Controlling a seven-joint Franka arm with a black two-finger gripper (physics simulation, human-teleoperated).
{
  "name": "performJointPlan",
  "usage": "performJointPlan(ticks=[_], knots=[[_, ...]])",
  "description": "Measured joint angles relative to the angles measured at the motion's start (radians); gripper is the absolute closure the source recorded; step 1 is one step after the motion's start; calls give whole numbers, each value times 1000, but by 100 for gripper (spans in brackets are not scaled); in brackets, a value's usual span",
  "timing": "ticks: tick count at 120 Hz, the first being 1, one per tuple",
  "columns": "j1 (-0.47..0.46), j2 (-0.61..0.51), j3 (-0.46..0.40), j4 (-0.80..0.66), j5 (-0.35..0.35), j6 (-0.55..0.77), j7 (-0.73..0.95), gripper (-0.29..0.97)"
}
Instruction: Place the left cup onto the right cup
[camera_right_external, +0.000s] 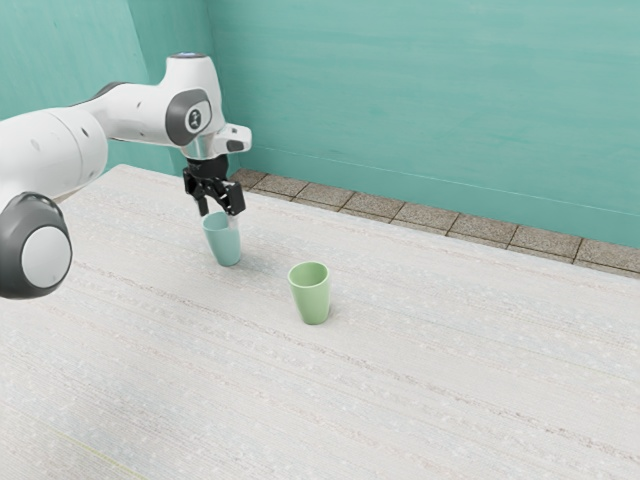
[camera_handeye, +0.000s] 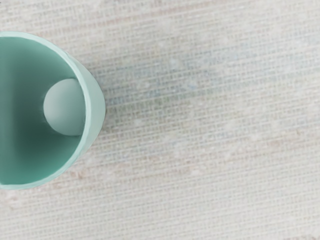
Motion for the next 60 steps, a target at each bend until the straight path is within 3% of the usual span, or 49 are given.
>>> performJointPlan(ticks=[60], knots=[[26,44,-60,53,61,1,7,0]])
